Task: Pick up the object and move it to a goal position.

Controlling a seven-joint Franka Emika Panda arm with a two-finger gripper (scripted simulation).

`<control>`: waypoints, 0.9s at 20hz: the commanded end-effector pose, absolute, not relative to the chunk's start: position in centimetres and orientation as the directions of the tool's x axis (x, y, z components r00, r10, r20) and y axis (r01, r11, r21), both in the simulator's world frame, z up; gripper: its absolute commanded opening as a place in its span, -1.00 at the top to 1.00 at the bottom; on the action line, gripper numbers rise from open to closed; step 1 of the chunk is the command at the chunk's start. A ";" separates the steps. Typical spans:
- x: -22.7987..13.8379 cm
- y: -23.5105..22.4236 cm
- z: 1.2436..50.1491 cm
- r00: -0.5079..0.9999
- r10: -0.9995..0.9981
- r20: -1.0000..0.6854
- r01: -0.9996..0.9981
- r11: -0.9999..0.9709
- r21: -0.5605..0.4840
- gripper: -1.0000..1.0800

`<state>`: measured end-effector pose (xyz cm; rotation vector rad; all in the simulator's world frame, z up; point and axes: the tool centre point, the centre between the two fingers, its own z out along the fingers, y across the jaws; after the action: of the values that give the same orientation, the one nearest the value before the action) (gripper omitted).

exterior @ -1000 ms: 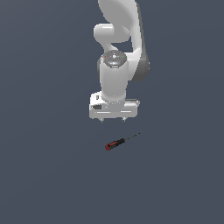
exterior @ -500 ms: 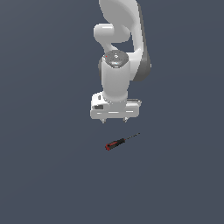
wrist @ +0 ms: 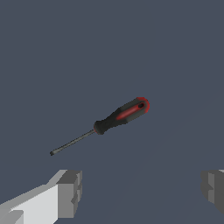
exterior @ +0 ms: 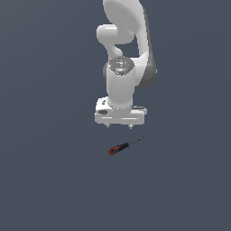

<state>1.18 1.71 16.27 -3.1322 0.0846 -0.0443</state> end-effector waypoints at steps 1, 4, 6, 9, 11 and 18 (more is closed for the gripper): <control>1.3 1.9 15.8 0.994 -0.102 0.025 -0.101 -0.995 -0.011 -0.92; 1.5 2.3 15.2 0.985 -0.171 0.022 -0.171 -0.985 -0.014 -0.92; 1.6 2.5 14.7 0.975 -0.222 0.019 -0.222 -0.975 -0.016 -0.92; 1.8 2.8 14.0 0.955 -0.297 0.015 -0.297 -0.955 -0.018 -0.92; 1.9 3.1 13.5 0.938 -0.346 0.012 -0.346 -0.938 -0.019 -0.92; 2.3 3.9 11.8 0.860 -0.510 0.003 -0.510 -0.860 -0.018 -0.92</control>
<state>2.21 3.70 12.19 -3.0295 0.7653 -0.0141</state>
